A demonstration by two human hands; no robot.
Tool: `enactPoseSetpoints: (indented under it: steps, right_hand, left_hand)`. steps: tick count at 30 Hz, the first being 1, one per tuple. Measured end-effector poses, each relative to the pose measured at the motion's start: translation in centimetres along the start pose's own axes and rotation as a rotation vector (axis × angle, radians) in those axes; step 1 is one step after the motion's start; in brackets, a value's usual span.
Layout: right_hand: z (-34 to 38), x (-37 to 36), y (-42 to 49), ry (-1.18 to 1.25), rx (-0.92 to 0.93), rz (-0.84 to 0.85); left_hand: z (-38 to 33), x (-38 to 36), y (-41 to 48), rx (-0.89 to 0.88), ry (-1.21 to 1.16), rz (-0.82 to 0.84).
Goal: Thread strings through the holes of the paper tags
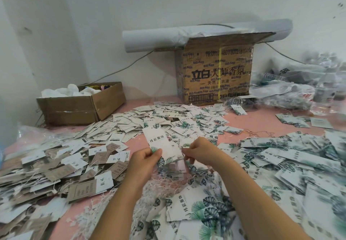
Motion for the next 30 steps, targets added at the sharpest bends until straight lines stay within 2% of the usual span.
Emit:
enactPoseSetpoints:
  steps: [3, 5, 13, 19, 30]
  right_hand:
    - [-1.3, 0.6, 0.0, -0.462, -0.108, -0.152]
    - [-1.7, 0.2, -0.1, -0.555, -0.142, -0.159]
    - [-2.3, -1.1, -0.1, -0.663, -0.205, -0.110]
    - [-2.1, -0.9, -0.2, -0.625, -0.212, -0.084]
    - [-0.8, -0.5, -0.4, -0.713, -0.205, -0.165]
  left_hand:
    - [0.1, 0.0, 0.0, 0.000, 0.007, 0.010]
    - [0.2, -0.1, 0.0, -0.003, 0.007, 0.014]
    - [0.1, 0.1, 0.1, -0.001, -0.020, 0.000]
    - [0.3, 0.2, 0.1, 0.005, 0.001, 0.004]
    - [0.5, 0.1, 0.1, 0.029, 0.014, 0.011]
Point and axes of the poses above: each hand's wrist, its own y-axis towards the middle knuckle, its own x-axis out of the back of the hand, z = x × y, the point moved 5 cm from there along y, towards the middle knuckle, and after that the axes turned 2 degrees about z, right-handed, at the moved point
